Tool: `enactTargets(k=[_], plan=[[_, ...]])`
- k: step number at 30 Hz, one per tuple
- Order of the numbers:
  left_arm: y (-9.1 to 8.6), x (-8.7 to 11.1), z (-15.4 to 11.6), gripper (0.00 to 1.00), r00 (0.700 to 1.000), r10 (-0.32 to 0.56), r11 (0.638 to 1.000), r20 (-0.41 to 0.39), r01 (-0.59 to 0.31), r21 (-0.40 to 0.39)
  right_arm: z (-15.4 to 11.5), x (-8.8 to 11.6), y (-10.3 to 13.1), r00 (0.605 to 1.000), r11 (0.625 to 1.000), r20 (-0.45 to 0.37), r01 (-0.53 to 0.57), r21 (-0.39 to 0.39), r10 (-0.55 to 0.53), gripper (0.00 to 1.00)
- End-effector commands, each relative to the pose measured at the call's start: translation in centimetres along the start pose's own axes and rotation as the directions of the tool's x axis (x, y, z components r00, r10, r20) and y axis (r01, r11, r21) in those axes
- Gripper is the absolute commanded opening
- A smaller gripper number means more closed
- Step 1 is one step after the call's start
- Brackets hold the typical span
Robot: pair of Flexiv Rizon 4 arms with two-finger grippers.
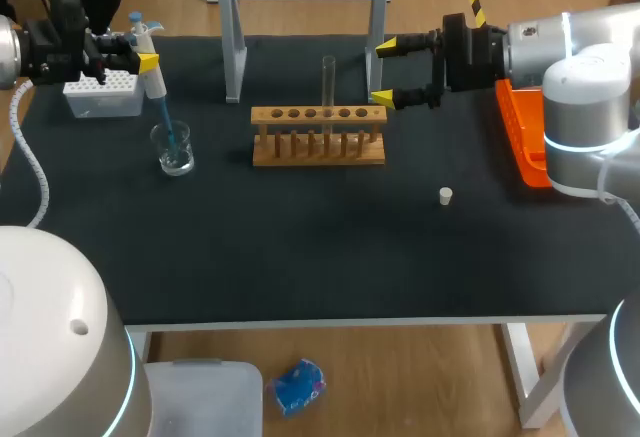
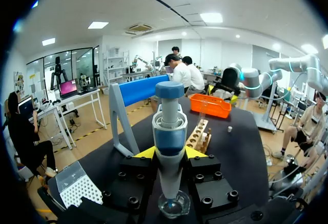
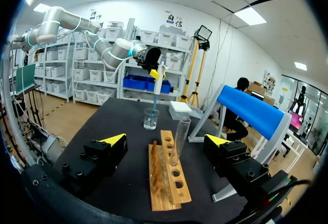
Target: Invert the test tube, pick up the pipette, mount the tip to pipette, aspirate from beaker and dispense into the tube, eject the tip, return the pipette, and cap with the stopper.
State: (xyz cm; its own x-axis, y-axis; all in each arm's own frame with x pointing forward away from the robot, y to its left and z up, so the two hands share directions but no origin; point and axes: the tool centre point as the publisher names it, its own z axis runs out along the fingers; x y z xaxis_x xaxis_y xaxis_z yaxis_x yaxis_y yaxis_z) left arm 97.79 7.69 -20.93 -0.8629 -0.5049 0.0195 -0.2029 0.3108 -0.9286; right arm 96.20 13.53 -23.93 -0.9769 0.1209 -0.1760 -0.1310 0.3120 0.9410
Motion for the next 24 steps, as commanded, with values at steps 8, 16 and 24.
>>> enactTargets(k=[8, 16, 24], plan=[[-0.4, 0.2, -0.4, 0.0, 1.0, 0.011, 1.0, 0.008, -0.011, -0.003, 0.0, 0.0, -0.1, 1.0, 1.0, 0.002, 0.001, -0.001, -0.001, 1.0], [-2.4, 0.9, -1.2, 0.0, 1.0, 0.022, 0.999, 0.017, -0.022, -0.027, 0.0, 0.0, -0.1, 1.0, 1.0, 0.002, 0.001, -0.001, -0.001, 1.0], [-5.4, 1.8, -2.1, 0.0, 0.999, 0.05, 0.998, 0.019, -0.049, -0.025, 0.0, 0.0, -0.1, 1.0, 1.0, 0.002, 0.001, -0.001, -0.001, 1.0]])
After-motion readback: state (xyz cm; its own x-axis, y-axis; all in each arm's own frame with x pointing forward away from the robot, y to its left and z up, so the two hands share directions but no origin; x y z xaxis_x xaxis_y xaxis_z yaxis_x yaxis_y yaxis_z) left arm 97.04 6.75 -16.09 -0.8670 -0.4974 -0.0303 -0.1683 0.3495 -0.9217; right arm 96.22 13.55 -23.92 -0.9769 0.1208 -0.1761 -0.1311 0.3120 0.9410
